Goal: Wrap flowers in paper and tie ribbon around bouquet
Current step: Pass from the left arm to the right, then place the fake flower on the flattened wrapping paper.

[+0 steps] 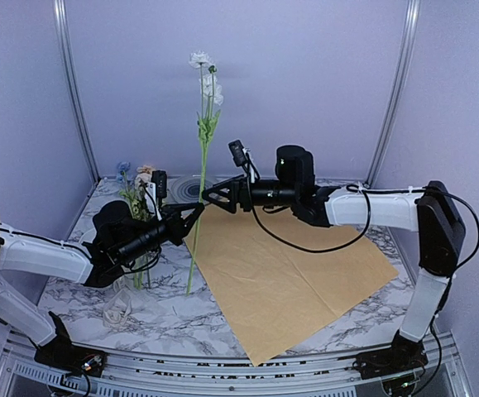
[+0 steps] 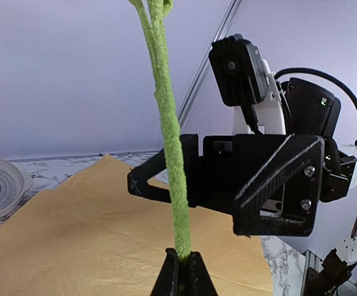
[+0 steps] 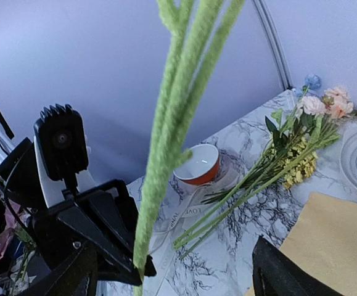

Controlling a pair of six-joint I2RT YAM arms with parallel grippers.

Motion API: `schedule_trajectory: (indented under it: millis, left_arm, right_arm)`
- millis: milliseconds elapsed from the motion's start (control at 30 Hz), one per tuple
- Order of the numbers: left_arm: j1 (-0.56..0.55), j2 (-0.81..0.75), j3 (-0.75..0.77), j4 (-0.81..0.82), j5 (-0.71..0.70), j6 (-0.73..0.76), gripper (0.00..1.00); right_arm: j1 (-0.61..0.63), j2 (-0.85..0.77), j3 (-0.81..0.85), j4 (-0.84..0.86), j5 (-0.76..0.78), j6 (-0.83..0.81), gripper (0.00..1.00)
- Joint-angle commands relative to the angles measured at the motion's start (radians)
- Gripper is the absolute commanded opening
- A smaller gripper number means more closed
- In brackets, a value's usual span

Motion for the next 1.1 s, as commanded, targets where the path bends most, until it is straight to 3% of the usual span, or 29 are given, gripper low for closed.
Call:
schedule_trajectory:
  millis: [0, 67, 200, 233, 300, 333, 400, 500, 567, 633, 767, 933, 1067]
  left_arm:
    - [-0.03, 0.039, 0.029, 0.101, 0.049, 0.026, 0.0]
    - [-0.038, 0.05, 0.036, 0.102, 0.066, 0.028, 0.0]
    - [-0.045, 0.073, 0.055, 0.098, 0.093, 0.016, 0.0]
    - [-0.045, 0.075, 0.058, 0.086, 0.079, 0.009, 0.02]
    - [-0.045, 0.072, 0.071, 0.014, 0.019, 0.002, 0.51]
    - [-0.045, 0.066, 0.076, -0.046, -0.013, 0.008, 0.62]
    - [-0.045, 0.048, 0.111, -0.191, -0.091, 0.06, 0.64]
    - [-0.043, 0.028, 0.179, -0.441, -0.278, 0.104, 0.64]
    - [-0.037, 0.019, 0.21, -0.573, -0.387, 0.121, 0.64]
    - [-0.025, 0.015, 0.24, -0.685, -0.461, 0.115, 0.64]
    - [0.021, 0.021, 0.311, -0.895, -0.453, 0.062, 0.65]
    - [0.073, 0.024, 0.337, -1.01, -0.454, 0.029, 0.68]
    - [0.157, 0.026, 0.312, -1.066, -0.411, -0.02, 0.69]
  right_arm:
    - [0.006, 0.045, 0.079, 0.132, -0.022, 0.085, 0.8]
    - [0.007, 0.058, 0.086, 0.14, -0.007, 0.099, 0.68]
    - [-0.01, 0.074, 0.106, 0.088, -0.007, 0.114, 0.02]
    - [-0.026, 0.063, 0.092, 0.08, -0.007, 0.133, 0.0]
    - [-0.077, 0.025, 0.067, 0.023, -0.003, 0.165, 0.0]
    - [-0.107, 0.0, 0.059, -0.038, -0.001, 0.154, 0.0]
    - [-0.166, -0.053, 0.06, -0.211, 0.003, 0.066, 0.0]
    - [-0.227, -0.08, 0.134, -0.645, 0.018, -0.113, 0.0]
    - [-0.267, -0.085, 0.126, -0.773, 0.01, -0.156, 0.0]
    - [-0.313, -0.093, 0.079, -0.778, -0.045, -0.15, 0.0]
    - [-0.398, -0.022, 0.035, -0.682, -0.2, -0.077, 0.0]
    - [-0.434, 0.198, 0.207, -0.814, -0.037, -0.108, 0.0]
    - [-0.45, 0.273, 0.234, -0.765, 0.09, -0.05, 0.06]
